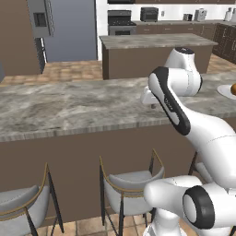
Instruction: Pick the chicken drumstick and potato from their plates and place them in the bowl. Then put the bowl in the fridge.
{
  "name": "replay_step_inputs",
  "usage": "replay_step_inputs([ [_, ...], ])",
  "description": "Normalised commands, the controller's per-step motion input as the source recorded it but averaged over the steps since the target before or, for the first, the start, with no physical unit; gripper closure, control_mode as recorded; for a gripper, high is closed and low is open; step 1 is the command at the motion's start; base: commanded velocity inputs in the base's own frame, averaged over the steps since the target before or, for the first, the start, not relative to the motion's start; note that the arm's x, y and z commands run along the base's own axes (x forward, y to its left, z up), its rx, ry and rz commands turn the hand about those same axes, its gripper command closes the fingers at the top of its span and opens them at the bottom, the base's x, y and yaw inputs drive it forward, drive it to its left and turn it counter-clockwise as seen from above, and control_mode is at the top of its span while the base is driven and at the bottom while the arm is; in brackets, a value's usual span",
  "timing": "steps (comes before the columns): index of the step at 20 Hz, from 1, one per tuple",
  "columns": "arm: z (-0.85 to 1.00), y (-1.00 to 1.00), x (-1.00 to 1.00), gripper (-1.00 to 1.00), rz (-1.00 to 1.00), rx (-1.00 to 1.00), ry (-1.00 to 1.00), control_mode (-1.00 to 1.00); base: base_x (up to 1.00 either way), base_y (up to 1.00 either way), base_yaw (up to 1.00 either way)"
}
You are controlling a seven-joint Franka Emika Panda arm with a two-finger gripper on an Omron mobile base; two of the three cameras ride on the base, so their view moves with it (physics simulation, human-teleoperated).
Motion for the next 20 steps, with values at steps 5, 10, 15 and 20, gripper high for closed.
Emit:
replay_step_inputs([
  [5, 0.0, 0.0, 0.0, -1.0, 0.0, 0.0, 0.0, 1.0, 0.0, 0.0, 0.0],
  [10, 0.0, 0.0, 0.0, -1.0, 0.0, 0.0, 0.0, 1.0, 0.0, 0.0, 0.0],
  [15, 0.0, 0.0, 0.0, -1.0, 0.0, 0.0, 0.0, 1.0, -0.04, -0.01, -0.01],
  [20, 0.0, 0.0, 0.0, -1.0, 0.0, 0.0, 0.0, 1.0, -0.02, -0.39, -0.05],
])
